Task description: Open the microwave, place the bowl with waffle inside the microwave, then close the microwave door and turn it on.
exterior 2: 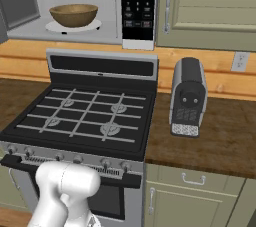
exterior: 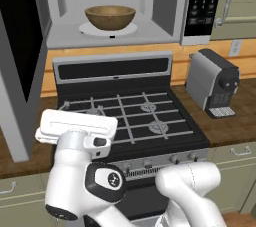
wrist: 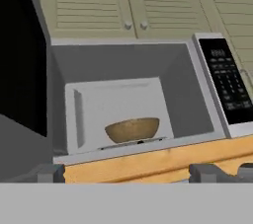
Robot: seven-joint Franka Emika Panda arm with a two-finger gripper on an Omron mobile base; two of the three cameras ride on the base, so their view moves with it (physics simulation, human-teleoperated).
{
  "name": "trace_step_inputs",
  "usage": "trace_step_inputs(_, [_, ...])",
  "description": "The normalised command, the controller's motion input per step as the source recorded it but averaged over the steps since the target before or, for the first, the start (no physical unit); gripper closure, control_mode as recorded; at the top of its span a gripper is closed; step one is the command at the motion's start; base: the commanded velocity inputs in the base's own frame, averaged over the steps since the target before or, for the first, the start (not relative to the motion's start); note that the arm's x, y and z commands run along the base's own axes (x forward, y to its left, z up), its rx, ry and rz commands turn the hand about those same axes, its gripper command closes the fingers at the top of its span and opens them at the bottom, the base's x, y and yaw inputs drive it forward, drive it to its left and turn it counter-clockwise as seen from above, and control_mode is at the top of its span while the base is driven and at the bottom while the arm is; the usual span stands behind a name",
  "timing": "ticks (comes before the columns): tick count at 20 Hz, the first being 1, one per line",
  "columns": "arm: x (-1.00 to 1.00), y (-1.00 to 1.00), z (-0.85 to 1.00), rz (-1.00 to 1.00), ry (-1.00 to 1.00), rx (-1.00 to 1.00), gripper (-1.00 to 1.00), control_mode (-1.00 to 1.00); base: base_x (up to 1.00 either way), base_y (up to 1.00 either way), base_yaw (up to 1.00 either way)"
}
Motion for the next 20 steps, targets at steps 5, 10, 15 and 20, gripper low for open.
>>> trace_step_inputs(5, [0.0,0.28,0.0,-0.1,-0.16,-0.14,-1.0,-1.0,0.0,0.0,0.0])
trace_step_inputs(10, [0.0,0.38,-0.02,-0.13,-0.14,-0.17,-1.0,-1.0,0.0,0.0,0.0])
trace_step_inputs(15, [0.04,0.58,0.0,-0.11,-0.16,-0.15,-1.0,-1.0,0.0,0.0,0.0])
trace_step_inputs(20, [0.02,0.43,-0.07,-0.02,-0.17,-0.1,-1.0,-1.0,0.0,0.0,0.0])
